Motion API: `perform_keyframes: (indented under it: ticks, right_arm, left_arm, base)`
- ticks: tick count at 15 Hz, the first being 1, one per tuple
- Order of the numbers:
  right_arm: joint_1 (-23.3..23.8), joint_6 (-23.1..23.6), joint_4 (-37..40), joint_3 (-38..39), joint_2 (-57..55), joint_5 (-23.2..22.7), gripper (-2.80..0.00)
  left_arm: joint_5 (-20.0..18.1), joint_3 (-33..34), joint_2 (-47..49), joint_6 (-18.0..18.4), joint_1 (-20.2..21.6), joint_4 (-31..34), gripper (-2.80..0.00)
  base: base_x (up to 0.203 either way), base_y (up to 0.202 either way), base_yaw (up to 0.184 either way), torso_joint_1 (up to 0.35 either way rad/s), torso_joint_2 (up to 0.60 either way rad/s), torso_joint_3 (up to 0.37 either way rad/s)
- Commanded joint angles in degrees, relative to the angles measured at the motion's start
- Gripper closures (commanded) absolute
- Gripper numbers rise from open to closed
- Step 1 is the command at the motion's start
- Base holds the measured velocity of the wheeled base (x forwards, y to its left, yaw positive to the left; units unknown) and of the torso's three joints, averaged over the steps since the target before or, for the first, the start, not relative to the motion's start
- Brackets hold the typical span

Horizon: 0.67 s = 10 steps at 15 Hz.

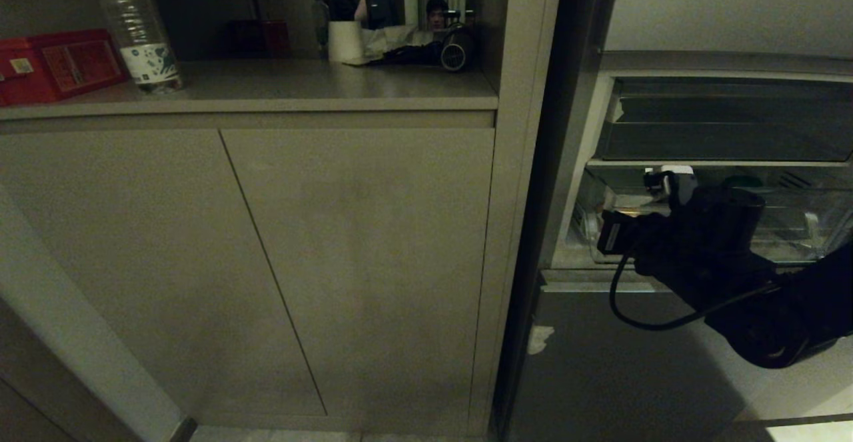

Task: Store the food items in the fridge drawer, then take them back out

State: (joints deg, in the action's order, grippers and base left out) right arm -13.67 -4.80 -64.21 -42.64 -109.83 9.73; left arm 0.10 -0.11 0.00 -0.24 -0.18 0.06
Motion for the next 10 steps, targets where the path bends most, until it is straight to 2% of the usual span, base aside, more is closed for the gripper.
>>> perform_keyframes:
  ticks: [1,4,5,6,10]
  right_arm:
    - [-0.12,-0.93,-0.56,3.61,3.85,0.29,0.00]
    - [-0.30,-1.43,-0.56,7.94,6.06,0.29,0.00]
    - [-0.31,-1.36,-0.56,8.61,6.20,0.29,-0.08]
    - [-0.33,-1.35,-0.56,9.18,6.23,0.38,-2.80]
    - [-0.56,-2.04,-0.50,12.89,9.36,0.38,-2.80]
  left_arm:
    - [-0.01,0.02,0.09,-0.02,0.01,-0.06,0.00]
    - [0.08,-0.06,0.09,-0.02,0.01,0.03,0.00]
    - [-0.01,0.02,0.09,-0.02,0.01,-0.06,0.00]
    - [-0.01,0.02,0.09,-0.02,0.01,-0.06,0.00]
    - [0.05,0.02,0.09,-0.02,0.01,0.03,0.00]
  base:
    - [0.000,0.000,0.000,0.000,0.00,0.000]
    - [0.000,0.000,0.000,0.000,0.00,0.000]
    - [0.000,0.000,0.000,0.000,0.00,0.000]
    - [0.000,0.000,0.000,0.000,0.00,0.000]
    - [0.000,0.000,0.000,0.000,0.00,0.000]
